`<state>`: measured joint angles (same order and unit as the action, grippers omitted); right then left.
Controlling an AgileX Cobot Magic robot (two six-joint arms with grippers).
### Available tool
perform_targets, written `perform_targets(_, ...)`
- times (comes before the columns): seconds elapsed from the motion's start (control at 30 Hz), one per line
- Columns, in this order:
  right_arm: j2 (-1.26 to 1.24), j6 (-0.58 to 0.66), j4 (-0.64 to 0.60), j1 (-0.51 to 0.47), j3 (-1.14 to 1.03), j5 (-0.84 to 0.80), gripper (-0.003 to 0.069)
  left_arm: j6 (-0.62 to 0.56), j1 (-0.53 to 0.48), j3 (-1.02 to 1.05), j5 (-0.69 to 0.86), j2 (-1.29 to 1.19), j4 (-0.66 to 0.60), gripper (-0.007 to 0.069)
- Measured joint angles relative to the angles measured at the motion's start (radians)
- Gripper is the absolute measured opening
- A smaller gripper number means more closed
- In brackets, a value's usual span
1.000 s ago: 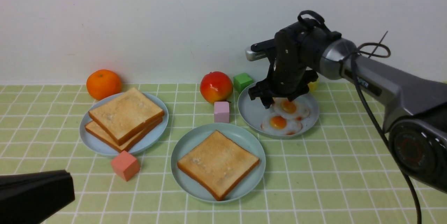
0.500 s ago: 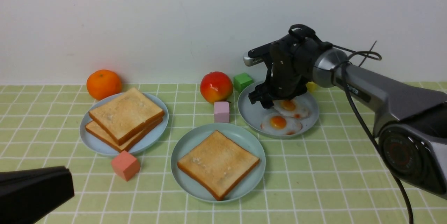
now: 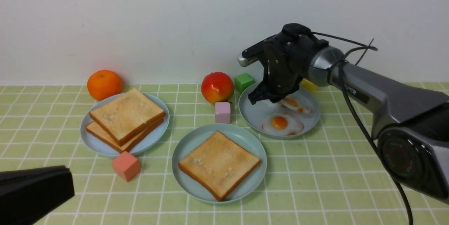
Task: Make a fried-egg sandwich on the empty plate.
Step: Use the right arm to grab a fried egg, then use the right arm to place the fried egg on the slice of bread in the middle
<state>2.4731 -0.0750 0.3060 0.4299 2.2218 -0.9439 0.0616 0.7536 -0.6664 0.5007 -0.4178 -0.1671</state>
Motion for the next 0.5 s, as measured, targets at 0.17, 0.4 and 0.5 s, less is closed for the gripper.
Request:
perform_targets(0.17,-0.016,0.033,0.007,0.000,0.000,-0.014,0.0088,0.000,0.000,0.000,0.000,0.000,0.000,-0.0013)
perform_targets(0.4,-0.084,0.051,-0.015,-0.001,-0.003,-0.119,0.0078,0.000,0.000,0.000,0.000,0.000,0.014,-0.0013)
perform_targets(0.5,-0.161,0.054,-0.047,-0.001,-0.004,-0.209,0.0078,0.000,0.000,0.000,0.000,0.000,0.020,-0.0011)
